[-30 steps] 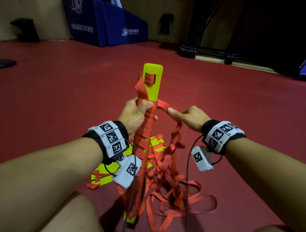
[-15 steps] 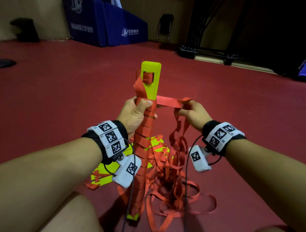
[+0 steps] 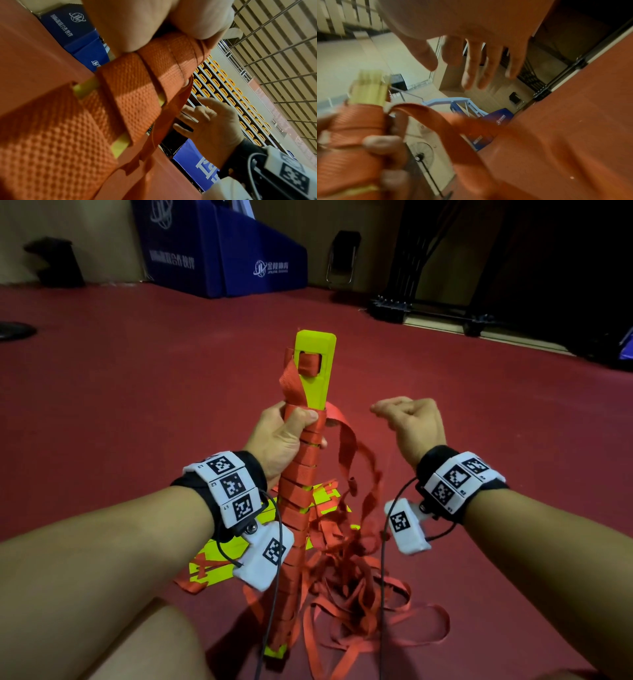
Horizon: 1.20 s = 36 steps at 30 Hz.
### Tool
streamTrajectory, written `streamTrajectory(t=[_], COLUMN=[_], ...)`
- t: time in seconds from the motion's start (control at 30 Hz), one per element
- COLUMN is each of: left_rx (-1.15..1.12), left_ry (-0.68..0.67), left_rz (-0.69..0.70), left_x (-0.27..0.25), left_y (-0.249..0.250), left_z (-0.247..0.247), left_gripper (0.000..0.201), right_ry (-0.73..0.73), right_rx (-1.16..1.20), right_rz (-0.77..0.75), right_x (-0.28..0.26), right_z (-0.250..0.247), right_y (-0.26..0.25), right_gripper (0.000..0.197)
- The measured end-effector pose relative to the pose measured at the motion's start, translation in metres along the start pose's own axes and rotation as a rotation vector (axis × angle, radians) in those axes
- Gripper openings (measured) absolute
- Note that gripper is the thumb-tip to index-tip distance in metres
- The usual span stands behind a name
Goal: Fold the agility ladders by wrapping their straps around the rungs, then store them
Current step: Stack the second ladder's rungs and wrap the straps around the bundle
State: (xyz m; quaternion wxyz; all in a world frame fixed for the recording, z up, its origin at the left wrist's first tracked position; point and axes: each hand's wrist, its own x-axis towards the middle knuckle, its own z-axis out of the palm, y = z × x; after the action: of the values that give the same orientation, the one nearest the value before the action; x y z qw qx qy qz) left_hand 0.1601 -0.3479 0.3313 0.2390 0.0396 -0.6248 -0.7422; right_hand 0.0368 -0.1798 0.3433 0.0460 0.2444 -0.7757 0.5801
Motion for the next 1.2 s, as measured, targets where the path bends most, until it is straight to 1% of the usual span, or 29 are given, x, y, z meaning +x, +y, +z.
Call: streamTrajectory(t=[0.03, 0.07, 0.13, 0.2, 0.23, 0.27, 0.37, 0.5, 0.57, 0.67, 0.8, 0.9, 1.0, 1.2], left_rx=[0.001, -0.001, -0.009, -0.024, -0.034, -0.038, -0.001, 0.063, 0.098, 0.147, 0.168, 0.171, 0.185, 0.249], left_ry=[-0.007, -0.016, -0.031, -0.054, -0.067, -0.075, -0.076, -0.108, -0.105, -0.086, -0.098, -0.122, -0.125, -0.06], left_rz=[-0.004, -0.007, -0.006, 0.001, 0.005, 0.005, -0.01, -0.034, -0.038, -0.018, -0.048, -0.061, -0.063, -0.076], left_x=[0.0, 0.0, -0.001, -0.001, -0.001, -0.002, -0.003, -0.004, -0.006, -0.005, -0.005, -0.005, -0.007, -0.01], left_y=[0.0, 0.0, -0.001, -0.002, -0.003, -0.003, -0.003, -0.004, -0.006, -0.005, -0.005, -0.005, -0.005, -0.01], left_z=[0.0, 0.0, 0.001, 0.002, 0.003, 0.004, 0.003, 0.001, 0.0, -0.001, 0.004, 0.008, 0.008, 0.003], left_gripper=[0.055, 0.056, 0.056, 0.056, 0.056, 0.055, 0.052, 0.03, 0.027, 0.025, 0.011, 0.015, 0.018, 0.027], right_ry=[0.006, -0.029, -0.198, -0.406, -0.484, -0.527, -0.509, -0.497, -0.48, -0.487, -0.425, -0.412, -0.426, -0.449], right_rx=[0.026, 0.056, 0.148, 0.247, 0.283, 0.288, 0.158, -0.025, -0.02, 0.069, 0.052, 0.016, -0.029, -0.166], right_rz=[-0.028, -0.048, -0.051, 0.016, 0.05, 0.059, 0.005, -0.042, -0.045, -0.034, -0.059, -0.071, -0.088, -0.136], right_x=[-0.001, -0.003, -0.008, -0.014, -0.016, -0.019, -0.014, -0.011, -0.014, -0.019, -0.019, -0.019, -0.022, -0.023], right_z=[0.002, 0.006, 0.014, 0.022, 0.026, 0.028, 0.025, 0.016, 0.015, 0.017, 0.021, 0.021, 0.021, 0.025], right_y=[-0.005, -0.011, -0.022, -0.028, -0.029, -0.03, -0.028, -0.028, -0.031, -0.039, -0.04, -0.04, -0.041, -0.038], right_gripper=[0.04, 0.04, 0.03, 0.024, 0.022, 0.022, 0.031, 0.031, 0.03, 0.022, 0.028, 0.03, 0.027, 0.027])
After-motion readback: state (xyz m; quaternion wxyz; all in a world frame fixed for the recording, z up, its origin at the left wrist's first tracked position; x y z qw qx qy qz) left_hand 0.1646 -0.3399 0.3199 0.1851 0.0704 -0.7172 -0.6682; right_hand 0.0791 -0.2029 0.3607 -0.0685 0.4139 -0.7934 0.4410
